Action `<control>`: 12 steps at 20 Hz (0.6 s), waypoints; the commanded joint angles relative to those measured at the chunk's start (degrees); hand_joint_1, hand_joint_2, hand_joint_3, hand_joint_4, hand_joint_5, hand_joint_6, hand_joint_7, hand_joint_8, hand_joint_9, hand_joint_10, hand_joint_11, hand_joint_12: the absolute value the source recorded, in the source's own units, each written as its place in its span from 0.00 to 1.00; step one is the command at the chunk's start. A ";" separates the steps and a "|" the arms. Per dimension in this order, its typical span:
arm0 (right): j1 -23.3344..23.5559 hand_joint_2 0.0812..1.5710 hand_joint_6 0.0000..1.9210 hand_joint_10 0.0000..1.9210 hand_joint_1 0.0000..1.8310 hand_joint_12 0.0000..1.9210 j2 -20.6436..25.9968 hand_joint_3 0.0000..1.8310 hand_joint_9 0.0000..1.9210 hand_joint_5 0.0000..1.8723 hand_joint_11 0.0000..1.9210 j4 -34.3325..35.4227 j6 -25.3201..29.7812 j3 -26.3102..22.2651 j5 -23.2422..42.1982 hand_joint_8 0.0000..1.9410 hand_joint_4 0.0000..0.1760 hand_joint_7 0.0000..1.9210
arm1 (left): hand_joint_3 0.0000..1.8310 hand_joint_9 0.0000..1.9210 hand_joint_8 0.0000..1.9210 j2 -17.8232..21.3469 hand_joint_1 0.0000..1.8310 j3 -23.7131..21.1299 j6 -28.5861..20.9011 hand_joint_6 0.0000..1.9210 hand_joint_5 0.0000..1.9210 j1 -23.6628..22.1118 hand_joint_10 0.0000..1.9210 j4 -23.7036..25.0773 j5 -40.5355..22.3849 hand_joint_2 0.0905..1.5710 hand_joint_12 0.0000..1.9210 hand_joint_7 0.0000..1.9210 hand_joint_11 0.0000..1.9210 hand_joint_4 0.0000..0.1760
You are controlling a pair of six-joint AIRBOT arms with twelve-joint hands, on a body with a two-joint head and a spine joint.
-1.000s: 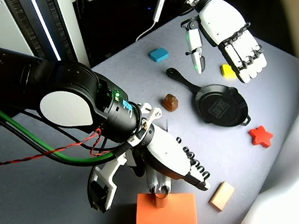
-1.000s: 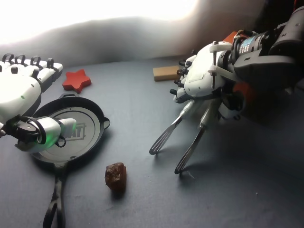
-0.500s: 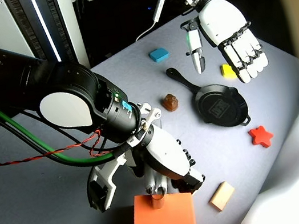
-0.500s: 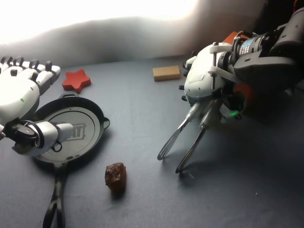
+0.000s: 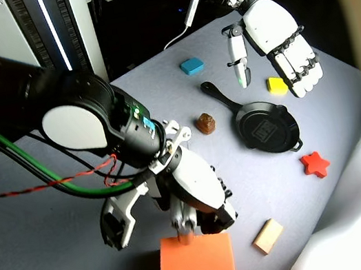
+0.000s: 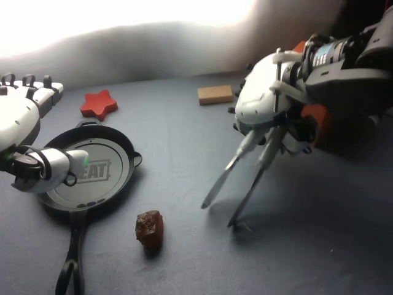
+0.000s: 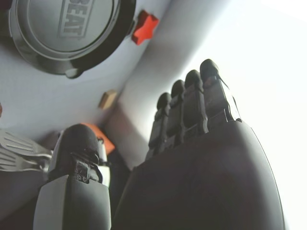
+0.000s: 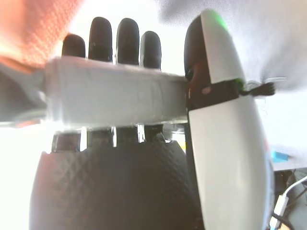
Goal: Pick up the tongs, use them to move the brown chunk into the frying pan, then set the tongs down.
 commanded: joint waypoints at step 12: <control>8.60 0.76 0.06 0.02 0.60 0.70 8.76 0.00 0.41 0.42 0.11 -23.90 41.98 -15.36 -7.87 0.00 0.00 0.45 | 0.00 0.01 0.00 0.27 0.13 -0.14 -0.09 0.00 0.00 -1.71 0.00 3.55 -5.01 0.82 0.02 0.02 0.00 0.01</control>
